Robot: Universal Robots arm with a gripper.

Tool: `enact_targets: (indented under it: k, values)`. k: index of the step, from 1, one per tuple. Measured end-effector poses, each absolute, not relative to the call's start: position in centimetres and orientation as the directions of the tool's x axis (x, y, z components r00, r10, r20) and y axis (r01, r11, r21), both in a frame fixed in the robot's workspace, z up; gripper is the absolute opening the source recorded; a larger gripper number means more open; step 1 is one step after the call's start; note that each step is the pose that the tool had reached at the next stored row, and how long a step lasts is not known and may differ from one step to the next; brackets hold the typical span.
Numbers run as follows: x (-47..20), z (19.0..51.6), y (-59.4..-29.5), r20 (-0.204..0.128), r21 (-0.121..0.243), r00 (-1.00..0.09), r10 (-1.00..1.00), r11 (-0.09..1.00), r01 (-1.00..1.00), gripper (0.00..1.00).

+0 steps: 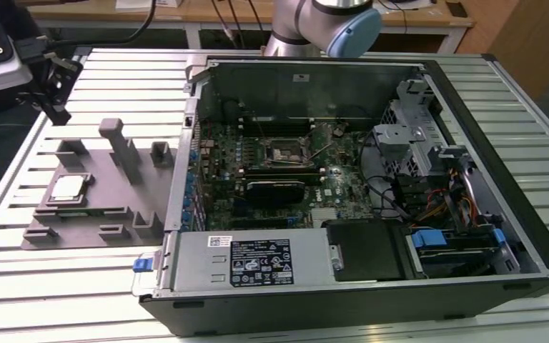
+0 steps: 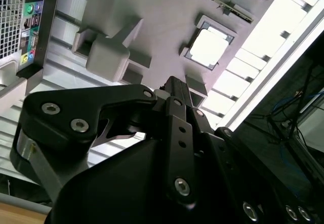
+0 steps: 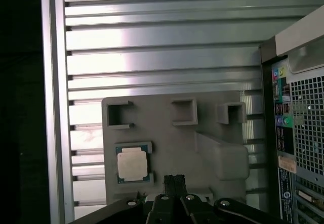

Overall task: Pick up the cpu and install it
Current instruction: 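Reach for the cpu, then pick up the cpu and move it towards the insertion slot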

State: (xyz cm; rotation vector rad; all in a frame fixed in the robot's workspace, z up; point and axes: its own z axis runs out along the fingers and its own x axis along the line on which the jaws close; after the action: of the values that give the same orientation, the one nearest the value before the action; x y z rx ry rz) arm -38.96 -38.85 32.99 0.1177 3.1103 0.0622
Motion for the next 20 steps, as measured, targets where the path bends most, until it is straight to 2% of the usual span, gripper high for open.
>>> enact_targets:
  k: [6, 20]
  values:
    - [-39.1, 31.9, -38.9, -0.027, 0.041, -0.997, 0.076, 0.996, 0.075, 0.11]
    - [-39.2, 31.7, -38.8, -0.027, 0.041, -0.997, 0.076, 0.996, 0.075, 0.11]
